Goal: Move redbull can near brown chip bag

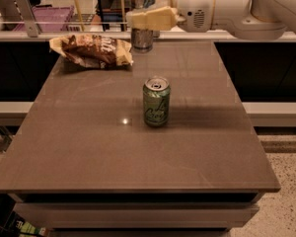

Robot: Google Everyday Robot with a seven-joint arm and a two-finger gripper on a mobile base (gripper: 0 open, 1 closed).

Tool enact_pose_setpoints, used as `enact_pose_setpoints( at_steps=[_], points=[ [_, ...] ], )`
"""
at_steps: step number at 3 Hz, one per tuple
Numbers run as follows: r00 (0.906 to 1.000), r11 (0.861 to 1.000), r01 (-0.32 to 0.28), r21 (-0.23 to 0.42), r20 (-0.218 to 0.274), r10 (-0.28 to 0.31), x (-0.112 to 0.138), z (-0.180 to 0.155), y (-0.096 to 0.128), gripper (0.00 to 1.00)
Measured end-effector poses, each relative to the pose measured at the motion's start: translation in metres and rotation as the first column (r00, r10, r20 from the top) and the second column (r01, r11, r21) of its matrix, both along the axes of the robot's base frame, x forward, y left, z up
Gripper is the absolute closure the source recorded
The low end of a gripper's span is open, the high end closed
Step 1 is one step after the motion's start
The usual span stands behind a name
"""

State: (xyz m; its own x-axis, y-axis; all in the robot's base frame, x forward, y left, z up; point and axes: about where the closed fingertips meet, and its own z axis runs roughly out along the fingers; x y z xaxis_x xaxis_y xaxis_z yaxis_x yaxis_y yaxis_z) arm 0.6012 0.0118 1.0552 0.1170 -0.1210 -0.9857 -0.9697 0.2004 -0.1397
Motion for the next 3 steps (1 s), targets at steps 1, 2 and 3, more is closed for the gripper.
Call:
enact_pose_setpoints(
  at_steps=[1,2,3],
  points=[
    [0.998,0.999,0.049,0.005,-0.039,-0.049,0.024,0.001,-0.023,1.0],
    [0.9922,0.993,0.113,-0.021,-0.051,-0.114,0.047,-0.004,-0.038,1.0],
    [0.9813,0.981,0.189,-0.052,-0.025,-0.191,0.068,-0.012,-0.048,1.0]
  ],
)
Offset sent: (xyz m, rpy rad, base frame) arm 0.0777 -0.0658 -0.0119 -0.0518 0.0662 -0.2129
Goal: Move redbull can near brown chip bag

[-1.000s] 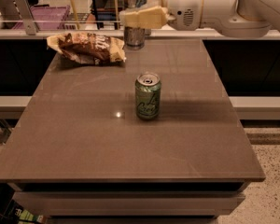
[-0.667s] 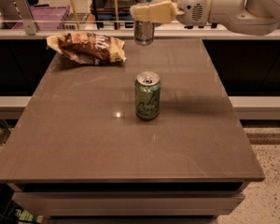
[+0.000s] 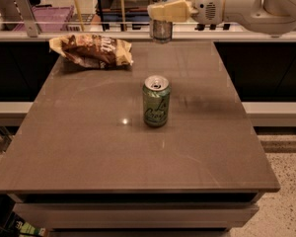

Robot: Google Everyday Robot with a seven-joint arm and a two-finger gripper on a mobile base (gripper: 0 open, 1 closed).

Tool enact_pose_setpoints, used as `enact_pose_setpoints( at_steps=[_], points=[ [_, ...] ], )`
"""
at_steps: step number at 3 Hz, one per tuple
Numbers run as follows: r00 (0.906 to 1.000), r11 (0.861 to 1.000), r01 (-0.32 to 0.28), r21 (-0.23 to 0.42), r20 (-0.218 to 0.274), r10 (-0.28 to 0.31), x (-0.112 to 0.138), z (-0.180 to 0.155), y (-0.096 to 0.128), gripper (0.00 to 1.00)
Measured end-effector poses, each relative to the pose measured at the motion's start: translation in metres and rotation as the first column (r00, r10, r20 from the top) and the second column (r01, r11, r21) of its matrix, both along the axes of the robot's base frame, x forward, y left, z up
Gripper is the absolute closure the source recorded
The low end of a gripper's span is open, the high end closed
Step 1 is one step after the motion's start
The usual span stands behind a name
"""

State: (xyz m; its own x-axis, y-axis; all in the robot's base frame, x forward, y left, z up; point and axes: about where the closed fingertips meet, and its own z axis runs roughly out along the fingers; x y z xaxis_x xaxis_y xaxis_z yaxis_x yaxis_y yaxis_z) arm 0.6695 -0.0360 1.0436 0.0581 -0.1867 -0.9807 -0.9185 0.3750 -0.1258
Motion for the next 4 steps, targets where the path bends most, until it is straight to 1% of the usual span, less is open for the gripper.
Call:
enact_pose_setpoints(
  at_steps=[1,2,3,4],
  points=[
    [0.998,0.998,0.055,-0.016,0.032,-0.055,0.025,-0.007,-0.004,1.0],
    [0.9951,0.997,0.079,0.005,0.059,-0.079,0.048,-0.016,-0.003,1.0],
    [0.9935,0.995,0.09,0.038,0.066,-0.092,0.068,-0.032,-0.001,1.0],
    [0.9943,0.994,0.093,0.062,0.046,-0.096,0.08,-0.052,0.002,1.0]
  ],
)
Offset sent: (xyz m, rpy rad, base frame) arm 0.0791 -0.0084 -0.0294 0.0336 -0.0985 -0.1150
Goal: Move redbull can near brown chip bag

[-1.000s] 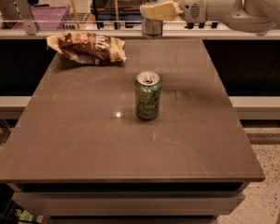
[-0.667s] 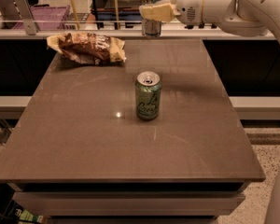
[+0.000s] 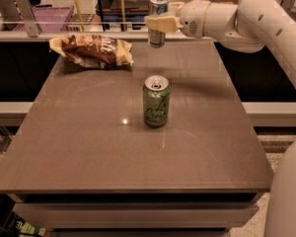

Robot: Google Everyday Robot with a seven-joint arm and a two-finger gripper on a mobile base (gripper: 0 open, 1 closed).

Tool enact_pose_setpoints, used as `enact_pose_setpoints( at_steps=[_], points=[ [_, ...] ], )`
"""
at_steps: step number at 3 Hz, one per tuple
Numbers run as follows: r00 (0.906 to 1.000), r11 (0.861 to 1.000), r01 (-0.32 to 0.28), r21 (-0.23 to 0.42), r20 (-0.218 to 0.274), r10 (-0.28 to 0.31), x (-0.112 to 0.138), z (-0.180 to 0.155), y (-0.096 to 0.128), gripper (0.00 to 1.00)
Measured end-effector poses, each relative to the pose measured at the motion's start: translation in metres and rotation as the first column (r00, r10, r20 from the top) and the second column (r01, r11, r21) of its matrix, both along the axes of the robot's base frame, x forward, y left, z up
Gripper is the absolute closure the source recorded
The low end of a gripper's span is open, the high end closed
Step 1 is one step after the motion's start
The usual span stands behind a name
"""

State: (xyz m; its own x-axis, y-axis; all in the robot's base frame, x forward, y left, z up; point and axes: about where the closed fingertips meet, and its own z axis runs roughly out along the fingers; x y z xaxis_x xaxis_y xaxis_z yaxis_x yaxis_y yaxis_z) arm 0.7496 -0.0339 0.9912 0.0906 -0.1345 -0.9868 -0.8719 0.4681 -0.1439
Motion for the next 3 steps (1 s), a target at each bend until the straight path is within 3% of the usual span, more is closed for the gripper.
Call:
enact_pose_setpoints(
  at_steps=[3],
  points=[
    [0.9913,1.0,-0.012,0.018,-0.131,0.014,0.008,-0.057,0.009,1.0]
  ],
)
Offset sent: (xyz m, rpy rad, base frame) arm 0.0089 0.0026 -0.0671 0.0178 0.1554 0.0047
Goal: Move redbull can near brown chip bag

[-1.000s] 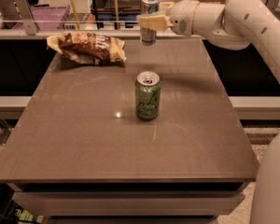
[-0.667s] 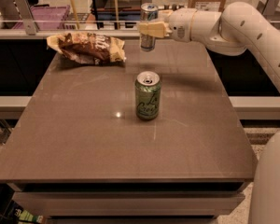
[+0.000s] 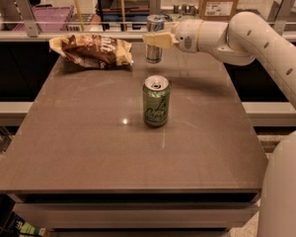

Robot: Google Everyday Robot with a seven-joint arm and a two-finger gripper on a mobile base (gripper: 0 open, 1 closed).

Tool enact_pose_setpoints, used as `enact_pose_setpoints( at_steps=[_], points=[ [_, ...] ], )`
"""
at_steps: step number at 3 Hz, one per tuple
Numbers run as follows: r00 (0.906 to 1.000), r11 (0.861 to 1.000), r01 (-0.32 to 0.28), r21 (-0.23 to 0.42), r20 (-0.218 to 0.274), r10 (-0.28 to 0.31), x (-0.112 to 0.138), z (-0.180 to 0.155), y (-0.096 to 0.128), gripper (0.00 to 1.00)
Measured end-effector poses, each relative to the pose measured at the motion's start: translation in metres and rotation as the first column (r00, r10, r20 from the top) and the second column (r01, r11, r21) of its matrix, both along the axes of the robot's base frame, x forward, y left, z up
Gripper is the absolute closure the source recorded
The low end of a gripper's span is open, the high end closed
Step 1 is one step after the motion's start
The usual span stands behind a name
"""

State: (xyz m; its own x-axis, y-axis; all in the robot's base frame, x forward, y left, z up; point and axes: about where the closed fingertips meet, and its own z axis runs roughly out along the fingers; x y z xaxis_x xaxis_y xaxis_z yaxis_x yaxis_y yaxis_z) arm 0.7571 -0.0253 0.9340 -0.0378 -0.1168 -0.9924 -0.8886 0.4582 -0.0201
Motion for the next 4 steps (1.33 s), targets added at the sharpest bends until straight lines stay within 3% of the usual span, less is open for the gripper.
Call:
enact_pose_setpoints(
  at_steps=[1,3,4],
  points=[
    [1.0,1.0,0.0,0.0,0.0,0.0,0.0,0.0,0.0,1.0],
    [0.9988,1.0,-0.012,-0.022,-0.047,0.011,0.023,-0.031,0.016,1.0],
    [0.999,0.999,-0.008,-0.044,-0.045,0.006,0.029,-0.041,0.023,1.0]
  ],
)
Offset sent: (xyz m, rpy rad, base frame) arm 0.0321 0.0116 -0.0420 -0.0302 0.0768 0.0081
